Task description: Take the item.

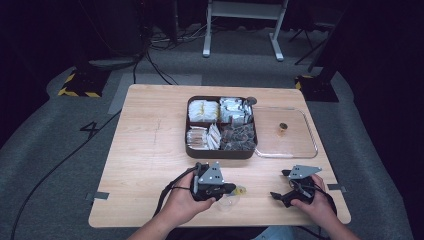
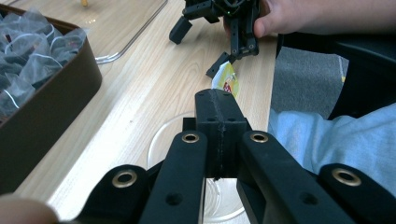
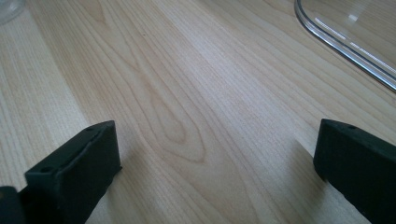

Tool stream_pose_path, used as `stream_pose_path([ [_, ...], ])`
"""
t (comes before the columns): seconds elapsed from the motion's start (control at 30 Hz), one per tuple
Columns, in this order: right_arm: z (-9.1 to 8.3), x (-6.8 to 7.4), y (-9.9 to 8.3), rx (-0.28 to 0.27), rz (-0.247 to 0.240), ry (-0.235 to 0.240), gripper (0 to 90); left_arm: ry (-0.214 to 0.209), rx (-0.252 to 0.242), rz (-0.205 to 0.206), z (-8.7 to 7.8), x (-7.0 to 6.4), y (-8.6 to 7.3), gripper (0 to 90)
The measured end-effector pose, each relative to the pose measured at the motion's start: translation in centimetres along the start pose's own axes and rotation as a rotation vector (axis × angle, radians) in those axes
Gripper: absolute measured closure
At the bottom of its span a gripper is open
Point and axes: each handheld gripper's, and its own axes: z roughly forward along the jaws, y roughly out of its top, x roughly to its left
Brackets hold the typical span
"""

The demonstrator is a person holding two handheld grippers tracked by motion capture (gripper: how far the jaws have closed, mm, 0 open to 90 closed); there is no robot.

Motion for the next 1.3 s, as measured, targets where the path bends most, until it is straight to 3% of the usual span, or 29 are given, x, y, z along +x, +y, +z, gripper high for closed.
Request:
stream_pose_path([
  [0.1,0.0,0.0,0.0,0.000,0.000,0.000,0.5,-0.012,0.001,0.001,0.1,0.0,-0.2,90.0],
  [0.17,0.0,0.0,0.0,0.000,0.000,0.000,0.5,-0.044,-0.001,0.009,0.0,0.1,-0.3,89.1],
  [0.2,0.0,0.0,0.0,0.000,0.000,0.000,0.5,-0.044,-0.001,0.009,0.0,0.1,-0.3,82.8],
  [0.23,0.0,0.0,0.0,0.000,0.000,0.000,0.5,-0.056,0.006,0.022,0.1,0.0,-0.4,82.8],
  [0.27,0.0,0.0,0.0,0.000,0.001,-0.001,0.5,-0.059,0.004,0.038,0.1,-0.1,-0.4,67.8],
  [0.53,0.0,0.0,0.0,0.000,0.001,0.000,0.5,-0.033,-0.019,0.018,-0.1,0.2,-0.7,56.3],
  [0.67,0.0,0.0,0.0,0.000,0.001,-0.001,0.5,-0.025,-0.053,0.009,-0.6,0.6,-0.7,51.1],
  [0.87,0.0,0.1,0.0,0.002,0.004,-0.005,0.5,0.039,-0.071,-0.014,-1.7,0.8,-0.6,44.9],
  [0.9,0.0,0.2,0.0,0.004,0.012,-0.010,0.5,0.066,-0.066,-0.013,-2.1,1.0,-0.7,43.7],
  [1.0,0.0,0.3,0.0,0.004,0.020,-0.017,0.5,0.139,-0.065,-0.061,-3.4,1.4,-1.2,41.2],
  [1.3,0.1,0.6,0.2,0.006,0.044,-0.046,0.2,0.250,-0.050,-0.142,-6.0,3.0,-3.1,36.0],
])
